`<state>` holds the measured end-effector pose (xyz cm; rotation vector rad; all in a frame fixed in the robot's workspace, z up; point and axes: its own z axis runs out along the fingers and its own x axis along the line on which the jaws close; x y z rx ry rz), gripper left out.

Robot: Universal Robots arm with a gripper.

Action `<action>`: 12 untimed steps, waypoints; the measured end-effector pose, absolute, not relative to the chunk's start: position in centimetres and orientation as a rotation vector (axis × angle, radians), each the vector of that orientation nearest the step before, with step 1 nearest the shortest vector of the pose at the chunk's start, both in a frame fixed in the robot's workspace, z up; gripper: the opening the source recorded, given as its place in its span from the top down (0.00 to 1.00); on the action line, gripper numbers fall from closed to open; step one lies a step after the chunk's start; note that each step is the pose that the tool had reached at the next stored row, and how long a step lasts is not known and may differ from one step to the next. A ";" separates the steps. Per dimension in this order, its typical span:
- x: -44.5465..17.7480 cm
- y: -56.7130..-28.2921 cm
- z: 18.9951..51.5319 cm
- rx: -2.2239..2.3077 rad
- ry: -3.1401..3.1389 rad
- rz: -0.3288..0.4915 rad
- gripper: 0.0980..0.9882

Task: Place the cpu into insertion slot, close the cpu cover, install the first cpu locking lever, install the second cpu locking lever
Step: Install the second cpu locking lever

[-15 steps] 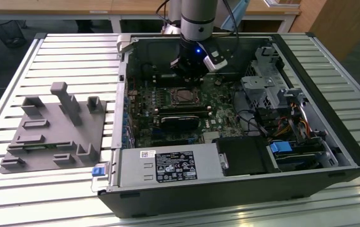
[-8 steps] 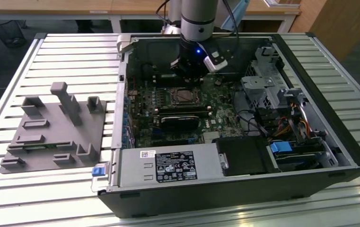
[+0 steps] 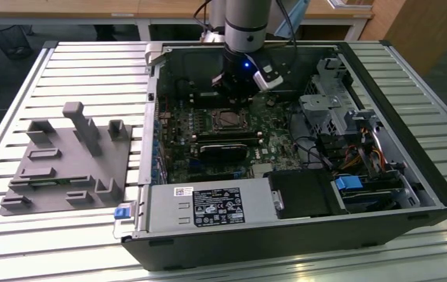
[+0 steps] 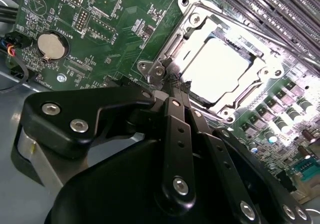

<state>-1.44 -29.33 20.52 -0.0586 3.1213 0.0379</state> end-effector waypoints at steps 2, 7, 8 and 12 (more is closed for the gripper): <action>-1.4 -29.4 20.6 -0.058 3.122 0.037 0.99; -1.4 -29.5 22.1 -0.058 3.122 0.044 0.99; -1.4 -29.5 22.4 -0.058 3.123 0.044 0.99; -1.4 -29.7 22.7 -0.058 3.125 0.045 0.99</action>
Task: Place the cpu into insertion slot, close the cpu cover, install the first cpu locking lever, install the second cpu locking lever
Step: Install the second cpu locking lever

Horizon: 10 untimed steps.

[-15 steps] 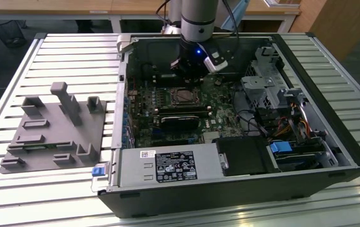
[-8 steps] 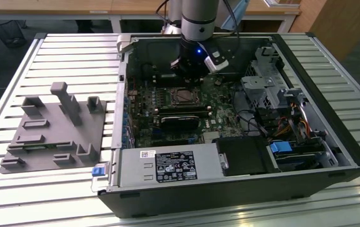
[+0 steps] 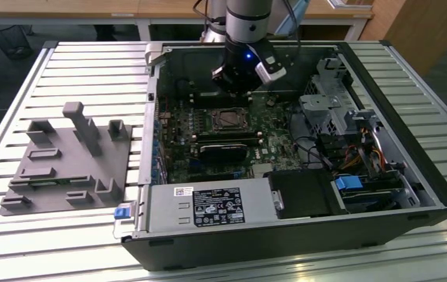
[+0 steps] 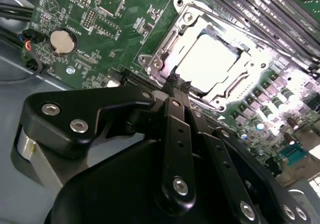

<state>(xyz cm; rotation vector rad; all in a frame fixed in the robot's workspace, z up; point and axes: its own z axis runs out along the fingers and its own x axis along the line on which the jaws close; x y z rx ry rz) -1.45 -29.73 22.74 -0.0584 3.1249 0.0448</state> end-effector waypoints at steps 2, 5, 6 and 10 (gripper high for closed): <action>-1.4 -30.0 22.7 -0.059 3.125 0.045 0.99; -1.4 -30.4 22.7 -0.058 3.125 0.045 0.99; -1.4 -30.7 22.7 -0.058 3.125 0.045 0.99; -1.4 -31.3 22.7 -0.059 3.125 0.045 0.99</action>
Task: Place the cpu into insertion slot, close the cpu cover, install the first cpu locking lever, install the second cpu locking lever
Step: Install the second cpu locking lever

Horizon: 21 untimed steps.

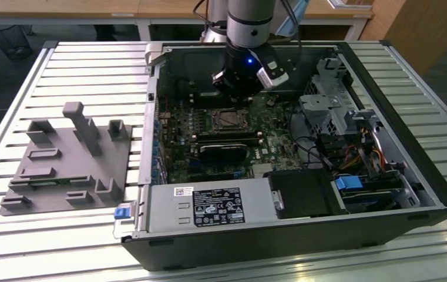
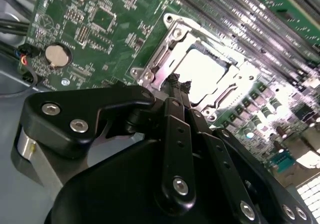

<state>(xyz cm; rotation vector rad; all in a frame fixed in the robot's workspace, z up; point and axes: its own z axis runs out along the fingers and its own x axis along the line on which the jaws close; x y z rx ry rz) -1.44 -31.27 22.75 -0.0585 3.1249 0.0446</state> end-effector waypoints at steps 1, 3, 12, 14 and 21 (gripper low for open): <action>-1.4 -31.4 22.7 -0.059 3.125 0.045 0.99; -1.4 -31.6 22.7 -0.059 3.125 0.045 0.99; -1.4 -31.8 23.1 -0.058 3.125 0.045 0.99; -1.4 -31.8 23.3 -0.058 3.125 0.045 0.99; -1.4 -32.0 23.4 -0.059 3.125 0.045 0.99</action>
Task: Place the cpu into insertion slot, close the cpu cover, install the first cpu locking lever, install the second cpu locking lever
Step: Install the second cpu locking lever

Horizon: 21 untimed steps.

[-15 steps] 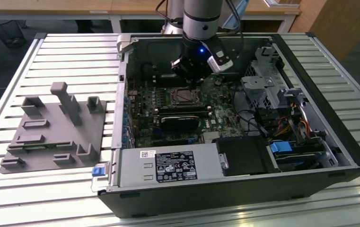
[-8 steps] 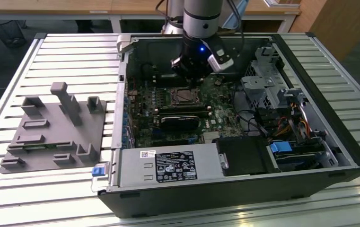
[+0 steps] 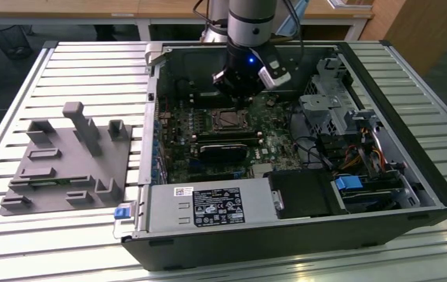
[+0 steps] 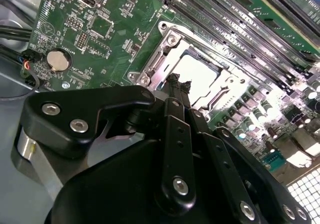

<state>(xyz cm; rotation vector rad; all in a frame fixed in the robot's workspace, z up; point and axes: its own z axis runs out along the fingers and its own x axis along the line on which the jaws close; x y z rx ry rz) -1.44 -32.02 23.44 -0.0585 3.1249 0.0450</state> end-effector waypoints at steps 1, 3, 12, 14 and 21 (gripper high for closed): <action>-1.4 -32.1 23.4 -0.059 3.125 0.045 0.99; -1.4 -32.4 23.4 -0.059 3.125 0.045 0.99; -1.4 -33.3 23.4 -0.058 3.125 0.045 0.99; -1.4 -33.4 23.4 -0.059 3.125 0.045 0.99; -1.4 -33.4 23.7 -0.059 3.126 0.045 0.99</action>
